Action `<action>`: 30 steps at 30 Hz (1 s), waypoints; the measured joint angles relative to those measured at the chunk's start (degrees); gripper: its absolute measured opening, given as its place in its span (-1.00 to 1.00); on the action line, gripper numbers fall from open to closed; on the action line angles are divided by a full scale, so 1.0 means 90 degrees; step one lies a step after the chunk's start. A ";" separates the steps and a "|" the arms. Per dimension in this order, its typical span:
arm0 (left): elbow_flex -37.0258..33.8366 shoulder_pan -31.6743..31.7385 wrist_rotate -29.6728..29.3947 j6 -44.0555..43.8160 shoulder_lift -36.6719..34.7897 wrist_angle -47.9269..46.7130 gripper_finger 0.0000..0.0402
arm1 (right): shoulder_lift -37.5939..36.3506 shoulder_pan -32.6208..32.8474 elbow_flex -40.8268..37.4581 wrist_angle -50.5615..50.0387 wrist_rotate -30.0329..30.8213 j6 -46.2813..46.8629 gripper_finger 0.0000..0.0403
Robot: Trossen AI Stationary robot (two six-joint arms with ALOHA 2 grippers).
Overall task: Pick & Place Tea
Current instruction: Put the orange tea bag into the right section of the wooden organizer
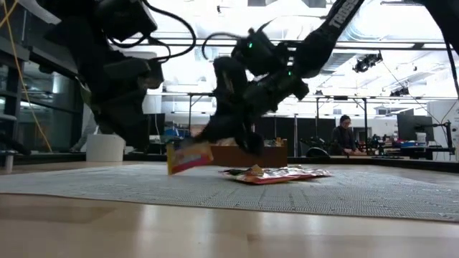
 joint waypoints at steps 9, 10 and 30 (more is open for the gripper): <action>0.0005 0.0000 -0.0004 -0.0090 -0.0004 0.0097 -0.24 | -0.1219 -0.0013 0.0007 -0.0851 0.0523 -0.0828 -1.00; 0.0005 0.0002 -0.0060 -0.0090 -0.0004 0.0113 -0.24 | -0.1403 -0.0030 0.0007 -0.1048 0.0667 -0.0990 -1.00; 0.0017 0.0005 -0.0174 -0.0075 -0.0012 0.0316 -0.24 | -0.4314 -0.1616 0.0015 -0.3523 0.2406 -0.3659 -1.00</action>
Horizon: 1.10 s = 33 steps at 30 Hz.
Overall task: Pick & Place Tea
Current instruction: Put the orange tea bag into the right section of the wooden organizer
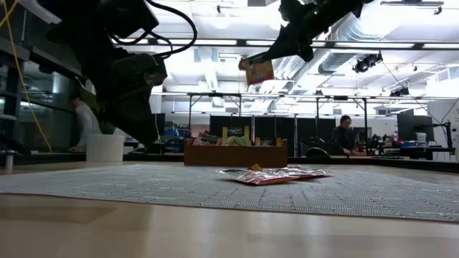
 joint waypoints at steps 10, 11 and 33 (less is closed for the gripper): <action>0.0000 0.0000 -0.0165 -0.0002 -0.0002 0.0103 -0.24 | 0.0247 -0.0527 -0.0068 0.0353 -0.0316 -0.0794 -1.00; 0.0000 0.0000 -0.0165 0.0000 -0.0002 0.0130 -0.24 | 0.0257 -0.0557 -0.0204 0.0627 -0.0408 -0.0782 -1.00; 0.0000 0.0000 -0.0128 -0.0047 -0.0002 0.0257 -0.24 | 0.0803 -0.1893 -0.2787 0.3931 -0.2370 0.0162 -1.00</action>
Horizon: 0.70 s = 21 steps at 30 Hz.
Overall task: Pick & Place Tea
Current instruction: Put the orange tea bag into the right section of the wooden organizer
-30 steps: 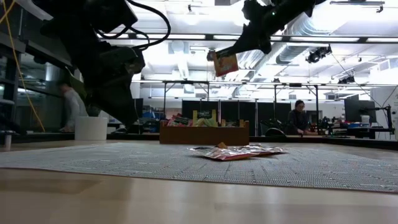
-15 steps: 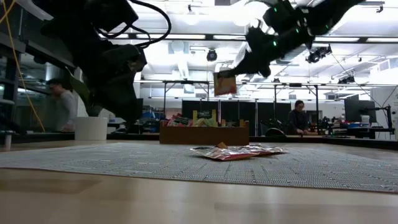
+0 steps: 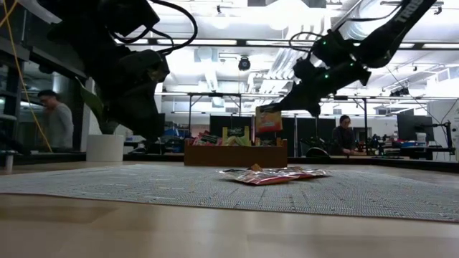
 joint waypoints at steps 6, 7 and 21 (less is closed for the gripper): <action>0.0000 0.0000 0.0023 -0.0173 0.0000 0.0004 -0.24 | 0.0648 -0.0020 0.0276 0.0020 -0.0046 -0.0004 -1.00; 0.0000 0.0000 0.0039 -0.0191 0.0000 0.0003 -0.24 | 0.0760 -0.0035 0.0311 0.0031 -0.0051 0.0034 -1.00; 0.0000 0.0000 0.0051 -0.0308 0.0000 -0.0012 -0.24 | 0.1233 -0.0156 0.0388 -0.0098 0.0033 0.0134 -1.00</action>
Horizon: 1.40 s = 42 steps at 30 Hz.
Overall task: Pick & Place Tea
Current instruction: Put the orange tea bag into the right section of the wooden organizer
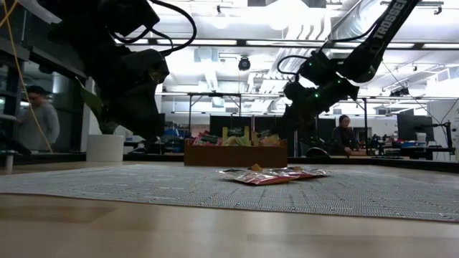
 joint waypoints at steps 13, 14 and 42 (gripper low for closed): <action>0.0000 0.0000 0.0000 0.0000 0.0000 0.0000 -0.24 | 0.0000 -0.0128 0.0000 -0.0264 -0.0138 0.0182 -0.97; 0.0000 0.0000 0.0002 0.0000 0.0000 0.0001 -0.24 | 0.0000 -0.0128 0.0000 -0.0257 -0.0219 0.0184 -0.94; 0.0012 0.0000 0.1097 0.0720 0.0157 0.1423 -0.24 | -0.2402 0.0239 0.0000 -0.2007 -0.0803 0.0335 -0.18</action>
